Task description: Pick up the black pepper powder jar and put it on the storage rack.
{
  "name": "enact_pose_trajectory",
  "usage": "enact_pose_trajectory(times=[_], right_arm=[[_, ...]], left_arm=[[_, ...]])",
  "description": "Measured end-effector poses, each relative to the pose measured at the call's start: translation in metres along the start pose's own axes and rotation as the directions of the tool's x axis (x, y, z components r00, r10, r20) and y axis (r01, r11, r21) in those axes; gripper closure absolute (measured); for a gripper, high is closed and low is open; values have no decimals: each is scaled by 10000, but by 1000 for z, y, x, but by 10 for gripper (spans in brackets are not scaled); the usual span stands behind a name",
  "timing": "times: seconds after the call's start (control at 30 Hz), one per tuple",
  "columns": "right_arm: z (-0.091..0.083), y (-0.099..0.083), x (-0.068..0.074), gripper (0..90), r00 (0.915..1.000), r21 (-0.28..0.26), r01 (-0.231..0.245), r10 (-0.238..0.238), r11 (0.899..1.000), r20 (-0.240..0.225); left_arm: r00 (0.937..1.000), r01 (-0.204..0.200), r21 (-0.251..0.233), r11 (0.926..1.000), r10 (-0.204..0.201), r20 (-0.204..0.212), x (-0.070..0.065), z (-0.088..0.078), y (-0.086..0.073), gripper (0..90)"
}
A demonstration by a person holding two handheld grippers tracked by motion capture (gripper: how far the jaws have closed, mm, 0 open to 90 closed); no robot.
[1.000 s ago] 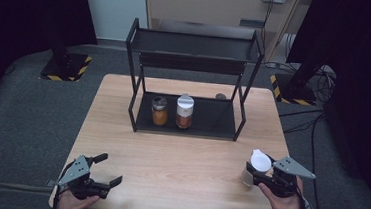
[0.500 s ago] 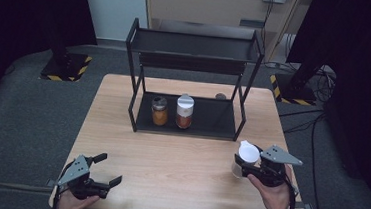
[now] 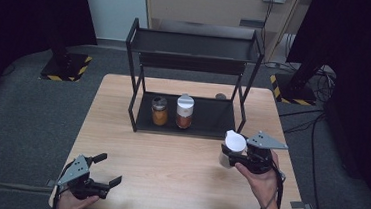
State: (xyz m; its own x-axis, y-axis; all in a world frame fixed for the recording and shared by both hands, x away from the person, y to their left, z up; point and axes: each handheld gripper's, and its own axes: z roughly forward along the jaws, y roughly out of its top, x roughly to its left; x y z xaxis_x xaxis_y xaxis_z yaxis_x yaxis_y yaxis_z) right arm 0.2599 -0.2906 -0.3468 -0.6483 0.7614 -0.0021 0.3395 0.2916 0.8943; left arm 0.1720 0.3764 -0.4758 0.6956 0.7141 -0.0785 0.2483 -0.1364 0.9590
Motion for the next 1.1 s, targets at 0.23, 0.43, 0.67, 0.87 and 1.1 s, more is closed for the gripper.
enact_pose_trajectory(times=[0.23,0.43,0.67,0.87,1.1], right_arm=[[10,17,0,308,9999,7,92,-92,10000,-107],[18,32,-2,308,9998,-6,71,-71,10000,-162],[31,49,-3,308,9997,-13,168,-169,9999,-160],[44,64,-4,308,9996,16,217,-217,9998,-165],[57,75,-12,308,9998,-57,44,-45,10000,-199]], left_arm=[[10000,4,13,10000,-4,0,0,0,0,0],[10000,4,3,10000,-4,2,0,0,0,0],[10000,12,-3,10000,-12,10,0,0,0,0],[10000,16,-8,10000,-16,16,0,0,0,0],[10000,18,-14,10000,-18,27,1,0,0,0]])
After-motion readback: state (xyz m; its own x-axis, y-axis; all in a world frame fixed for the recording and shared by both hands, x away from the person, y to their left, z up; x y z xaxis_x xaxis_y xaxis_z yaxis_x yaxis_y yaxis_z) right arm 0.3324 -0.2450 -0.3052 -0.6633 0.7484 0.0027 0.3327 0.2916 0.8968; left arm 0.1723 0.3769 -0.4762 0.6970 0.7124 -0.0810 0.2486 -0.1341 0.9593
